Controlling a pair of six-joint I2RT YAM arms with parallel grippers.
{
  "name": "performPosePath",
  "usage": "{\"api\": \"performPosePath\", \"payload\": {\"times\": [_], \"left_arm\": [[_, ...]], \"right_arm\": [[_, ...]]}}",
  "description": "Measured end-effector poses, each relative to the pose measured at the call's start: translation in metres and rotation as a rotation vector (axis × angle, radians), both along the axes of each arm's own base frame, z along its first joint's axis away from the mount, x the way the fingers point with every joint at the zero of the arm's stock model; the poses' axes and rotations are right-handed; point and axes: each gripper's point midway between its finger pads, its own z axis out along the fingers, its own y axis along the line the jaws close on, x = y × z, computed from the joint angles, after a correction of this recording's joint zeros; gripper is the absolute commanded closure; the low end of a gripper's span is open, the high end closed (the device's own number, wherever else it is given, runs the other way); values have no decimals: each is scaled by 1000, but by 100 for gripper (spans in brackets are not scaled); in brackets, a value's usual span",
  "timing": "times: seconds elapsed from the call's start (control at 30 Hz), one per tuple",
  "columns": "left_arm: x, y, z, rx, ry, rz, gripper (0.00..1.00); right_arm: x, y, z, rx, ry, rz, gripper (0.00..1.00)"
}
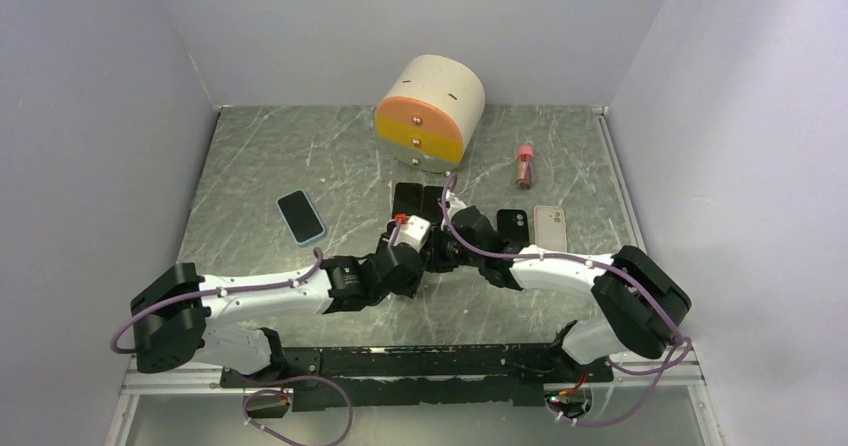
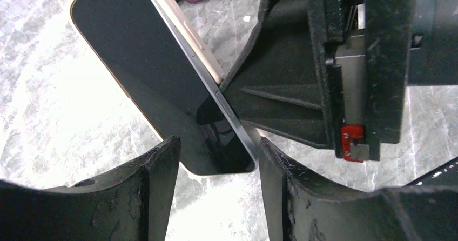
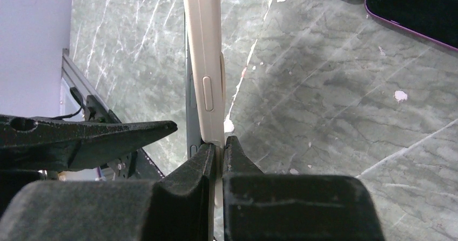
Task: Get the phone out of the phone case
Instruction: Remove the phone case from the phone.
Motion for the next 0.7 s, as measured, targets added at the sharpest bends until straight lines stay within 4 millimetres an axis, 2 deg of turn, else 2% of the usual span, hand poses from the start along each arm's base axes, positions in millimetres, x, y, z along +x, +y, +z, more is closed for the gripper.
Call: {"api": "performPosePath", "payload": {"times": [0.37,0.7], "left_arm": [[4,-7,-10,122,-43,29,37],[6,-1,-10,123,-54,152,51]], "right_arm": [[0,-2,-9,-18,29,-12,100],[5,0,-5,12,41,-51,100]]}}
